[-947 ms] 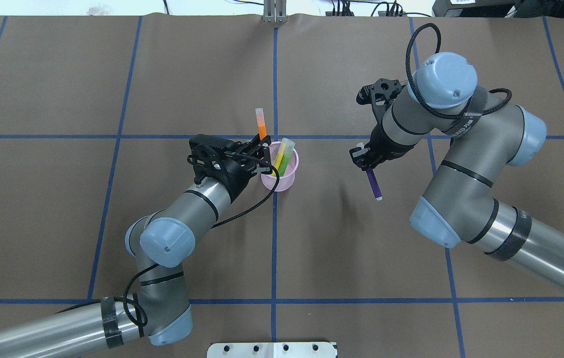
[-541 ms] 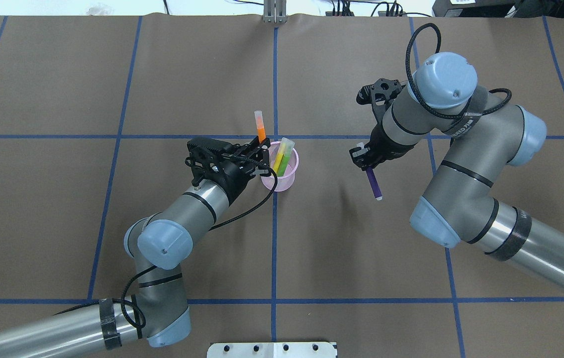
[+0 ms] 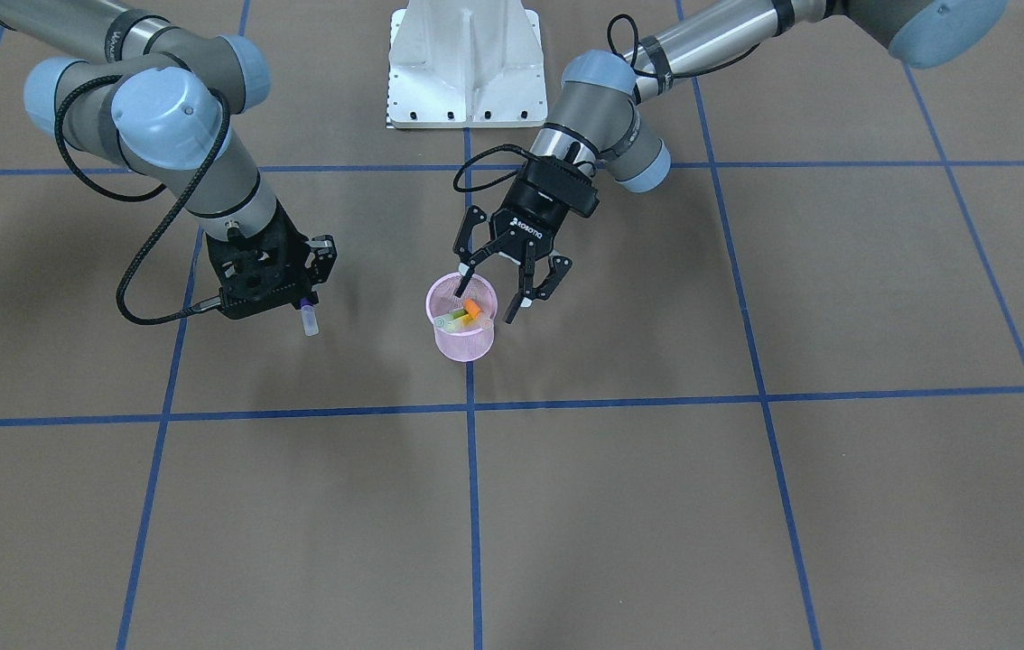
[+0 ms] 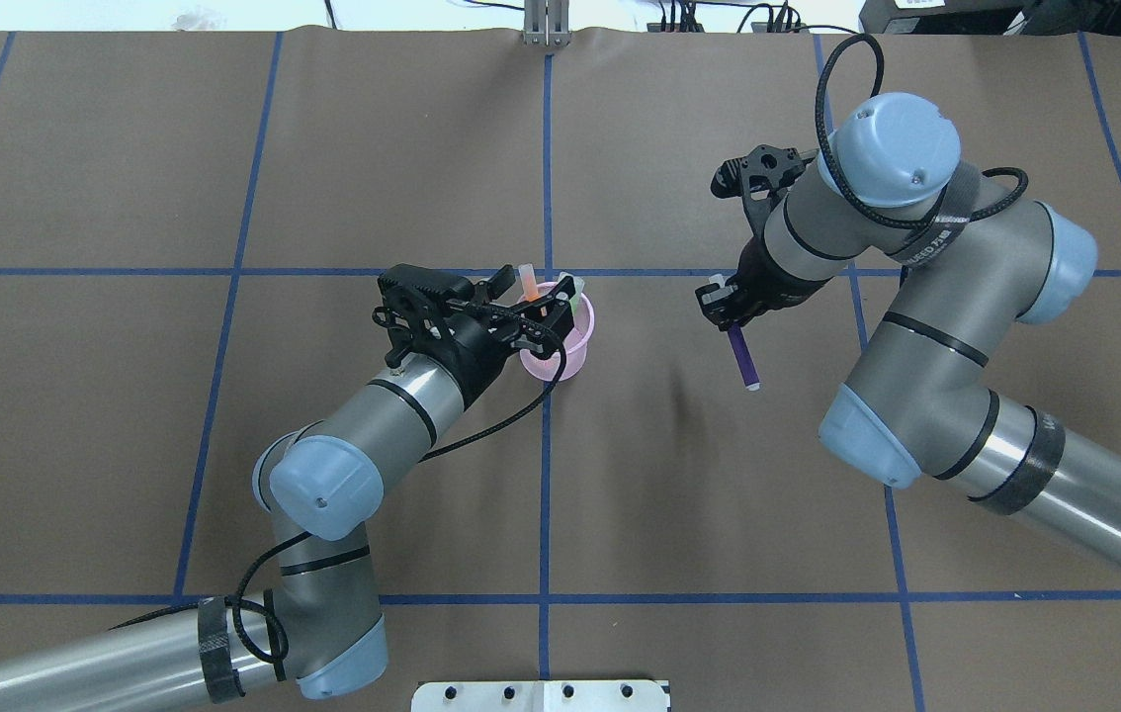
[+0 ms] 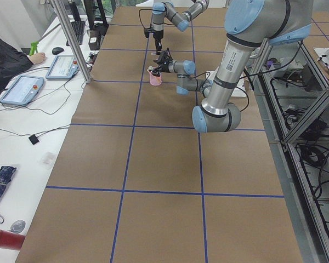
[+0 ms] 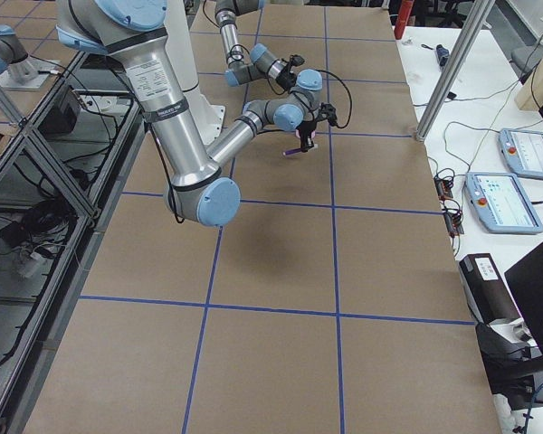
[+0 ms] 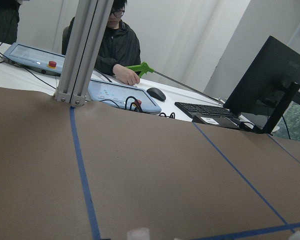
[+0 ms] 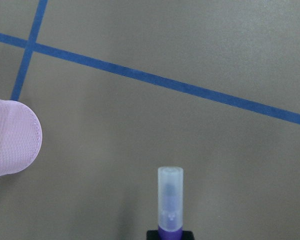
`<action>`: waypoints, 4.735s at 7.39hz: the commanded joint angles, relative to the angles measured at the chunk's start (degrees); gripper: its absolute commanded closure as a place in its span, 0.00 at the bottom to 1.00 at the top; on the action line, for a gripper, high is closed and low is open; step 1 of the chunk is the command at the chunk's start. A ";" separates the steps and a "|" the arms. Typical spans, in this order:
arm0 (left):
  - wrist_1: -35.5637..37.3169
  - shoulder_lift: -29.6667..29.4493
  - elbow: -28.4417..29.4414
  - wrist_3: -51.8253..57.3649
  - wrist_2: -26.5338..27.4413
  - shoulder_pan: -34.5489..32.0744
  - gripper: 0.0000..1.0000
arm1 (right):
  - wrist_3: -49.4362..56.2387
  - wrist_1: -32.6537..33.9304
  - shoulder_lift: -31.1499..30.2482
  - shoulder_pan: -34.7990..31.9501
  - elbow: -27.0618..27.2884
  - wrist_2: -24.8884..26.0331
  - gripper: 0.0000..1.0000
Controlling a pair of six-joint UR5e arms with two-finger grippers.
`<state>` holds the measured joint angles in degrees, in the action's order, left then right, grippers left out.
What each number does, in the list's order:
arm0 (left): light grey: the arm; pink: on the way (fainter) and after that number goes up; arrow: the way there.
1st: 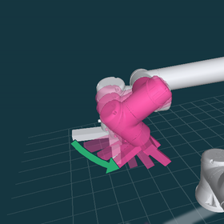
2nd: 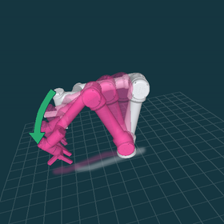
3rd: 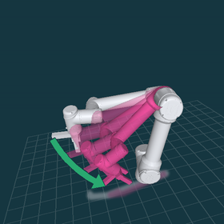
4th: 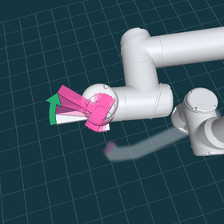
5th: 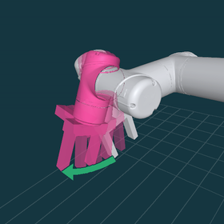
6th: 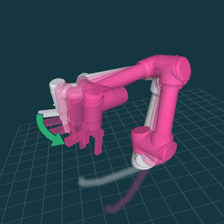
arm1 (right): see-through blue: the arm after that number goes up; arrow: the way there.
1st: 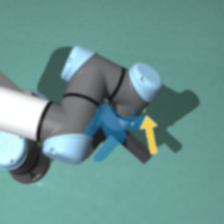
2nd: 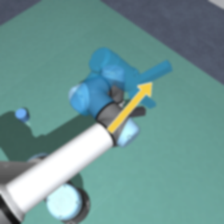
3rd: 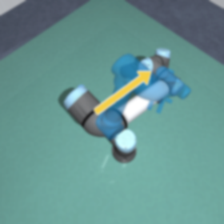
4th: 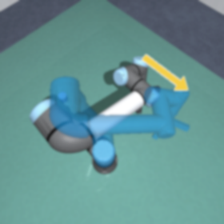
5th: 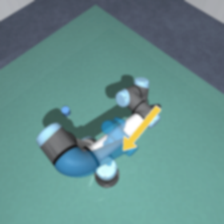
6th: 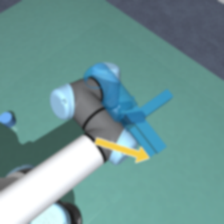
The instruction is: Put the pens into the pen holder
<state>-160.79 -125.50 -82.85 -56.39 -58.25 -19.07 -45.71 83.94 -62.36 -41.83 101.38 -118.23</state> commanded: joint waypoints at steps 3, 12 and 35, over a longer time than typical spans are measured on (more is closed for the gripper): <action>11.07 2.96 -4.60 -4.23 -16.81 -10.32 0.01 | -0.87 -8.20 3.20 -3.78 4.35 3.33 1.00; 46.18 11.77 -11.72 7.00 -67.87 -42.36 0.01 | -1.40 -32.24 3.12 17.98 3.30 49.62 1.00; 66.98 12.29 -11.01 40.62 -67.95 -51.23 0.00 | -4.30 21.99 6.61 1.80 9.88 14.08 0.01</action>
<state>-99.60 -113.24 -92.92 -22.19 -125.94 -68.54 -50.35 88.14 -57.73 -34.64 109.51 -93.43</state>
